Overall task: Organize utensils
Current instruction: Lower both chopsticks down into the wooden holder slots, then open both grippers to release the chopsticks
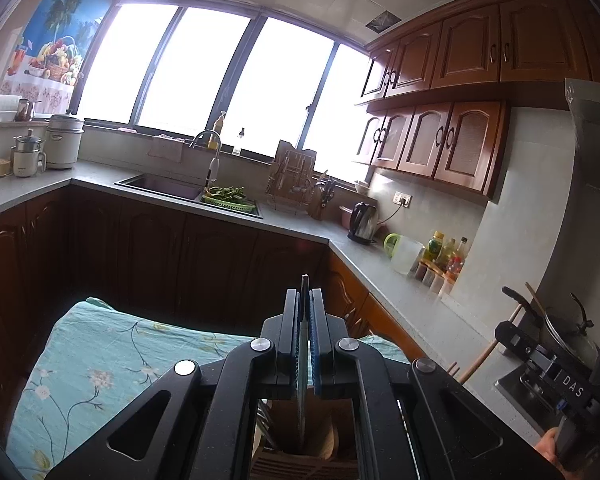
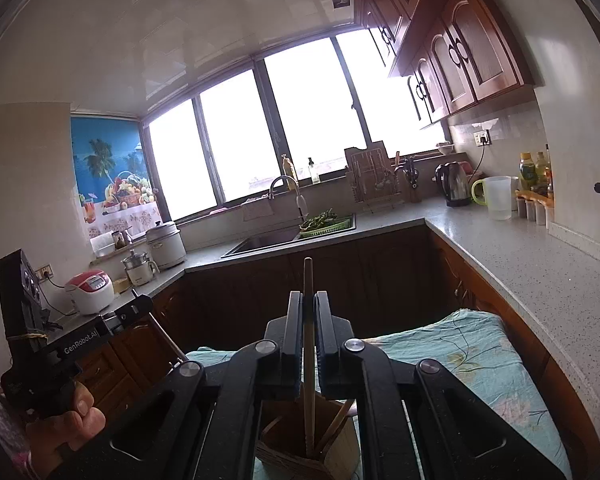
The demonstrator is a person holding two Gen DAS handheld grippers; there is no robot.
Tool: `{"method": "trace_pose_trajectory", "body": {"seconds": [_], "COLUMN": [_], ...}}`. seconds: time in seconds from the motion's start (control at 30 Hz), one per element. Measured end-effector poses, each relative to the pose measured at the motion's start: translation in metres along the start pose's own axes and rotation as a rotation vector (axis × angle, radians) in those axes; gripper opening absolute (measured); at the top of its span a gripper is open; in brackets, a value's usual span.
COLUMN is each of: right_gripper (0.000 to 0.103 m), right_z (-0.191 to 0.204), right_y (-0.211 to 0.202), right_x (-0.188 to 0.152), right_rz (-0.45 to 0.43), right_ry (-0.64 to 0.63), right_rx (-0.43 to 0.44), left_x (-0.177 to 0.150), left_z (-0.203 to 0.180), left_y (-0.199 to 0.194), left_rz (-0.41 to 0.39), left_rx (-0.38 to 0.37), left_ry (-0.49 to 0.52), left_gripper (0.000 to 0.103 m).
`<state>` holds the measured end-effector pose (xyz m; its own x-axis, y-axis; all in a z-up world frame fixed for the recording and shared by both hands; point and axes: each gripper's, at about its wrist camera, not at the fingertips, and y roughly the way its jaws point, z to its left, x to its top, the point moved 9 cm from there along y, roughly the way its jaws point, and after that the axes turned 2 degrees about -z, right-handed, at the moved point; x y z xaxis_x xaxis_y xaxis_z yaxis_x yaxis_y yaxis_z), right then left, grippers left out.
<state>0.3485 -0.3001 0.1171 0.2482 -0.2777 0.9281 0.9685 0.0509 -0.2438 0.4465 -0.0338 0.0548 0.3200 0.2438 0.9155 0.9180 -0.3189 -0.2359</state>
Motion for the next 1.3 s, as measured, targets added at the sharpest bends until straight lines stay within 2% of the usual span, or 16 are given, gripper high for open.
{"method": "trace_pose_trajectory", "body": {"seconds": [0.3, 0.77, 1.3], "right_gripper": [0.006, 0.006, 0.006], "right_z": [-0.014, -0.028, -0.027], "right_y": [0.007, 0.020, 0.019], "right_x": [-0.027, -0.062, -0.063], "right_rz": [0.039, 0.123, 0.128], "right_ry": [0.029, 0.083, 0.077], "right_rx": [-0.024, -0.038, -0.044], "left_x": [-0.019, -0.033, -0.029], "left_z": [0.013, 0.028, 0.036], "left_y": [0.019, 0.020, 0.020], "left_rz": [0.047, 0.127, 0.143], "left_rx": [0.023, 0.025, 0.020], "left_ry": [0.001, -0.023, -0.025], "left_gripper": [0.003, 0.003, 0.003]}}
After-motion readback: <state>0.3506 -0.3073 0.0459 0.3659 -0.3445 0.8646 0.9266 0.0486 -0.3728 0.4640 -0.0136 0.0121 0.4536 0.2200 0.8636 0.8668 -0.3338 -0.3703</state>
